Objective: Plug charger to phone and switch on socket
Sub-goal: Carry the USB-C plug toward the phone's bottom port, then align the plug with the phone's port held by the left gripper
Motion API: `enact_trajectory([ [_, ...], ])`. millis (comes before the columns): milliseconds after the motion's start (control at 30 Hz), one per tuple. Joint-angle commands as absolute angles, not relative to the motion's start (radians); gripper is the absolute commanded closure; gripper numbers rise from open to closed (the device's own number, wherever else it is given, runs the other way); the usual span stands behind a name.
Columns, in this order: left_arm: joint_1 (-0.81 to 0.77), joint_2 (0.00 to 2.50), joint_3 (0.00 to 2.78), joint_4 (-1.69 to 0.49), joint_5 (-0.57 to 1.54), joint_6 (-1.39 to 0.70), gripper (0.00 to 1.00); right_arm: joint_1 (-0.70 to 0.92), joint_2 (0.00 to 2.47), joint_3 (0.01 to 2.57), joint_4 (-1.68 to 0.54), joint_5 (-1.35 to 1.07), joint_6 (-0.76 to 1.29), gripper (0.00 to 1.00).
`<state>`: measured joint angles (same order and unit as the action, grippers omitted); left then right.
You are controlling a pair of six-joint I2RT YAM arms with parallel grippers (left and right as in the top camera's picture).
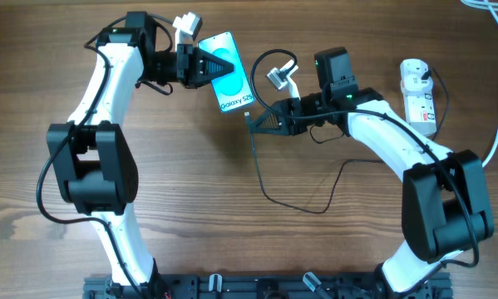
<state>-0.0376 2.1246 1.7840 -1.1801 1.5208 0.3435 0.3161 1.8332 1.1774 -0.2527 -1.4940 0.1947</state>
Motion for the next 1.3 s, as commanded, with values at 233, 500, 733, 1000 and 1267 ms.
enact_trajectory([
  [233, -0.055, 2.122, 1.786, -1.182, 1.545, 0.328, 0.96, 0.337, 1.851, 1.169, -0.208, -1.402, 0.282, 0.95],
  [500, -0.067, 2.122, 1.786, -1.184, 1.510, 0.328, 0.96, 0.337, 1.851, 1.169, -0.192, -1.438, 0.291, 0.96],
  [733, -0.063, 2.122, 1.786, -1.181, 1.509, 0.328, 0.96, 0.337, 1.851, 1.169, -0.192, -1.439, 0.289, 0.96],
  [1000, -0.025, 2.122, 1.786, -1.181, 1.496, 0.306, 0.96, 0.337, 1.851, 1.169, -0.202, -1.460, 0.262, 0.96],
  [1267, -0.041, 2.122, 1.786, -1.181, 1.509, 0.303, 0.96, 0.337, 1.851, 1.169, -0.202, -1.459, 0.262, 0.96],
])
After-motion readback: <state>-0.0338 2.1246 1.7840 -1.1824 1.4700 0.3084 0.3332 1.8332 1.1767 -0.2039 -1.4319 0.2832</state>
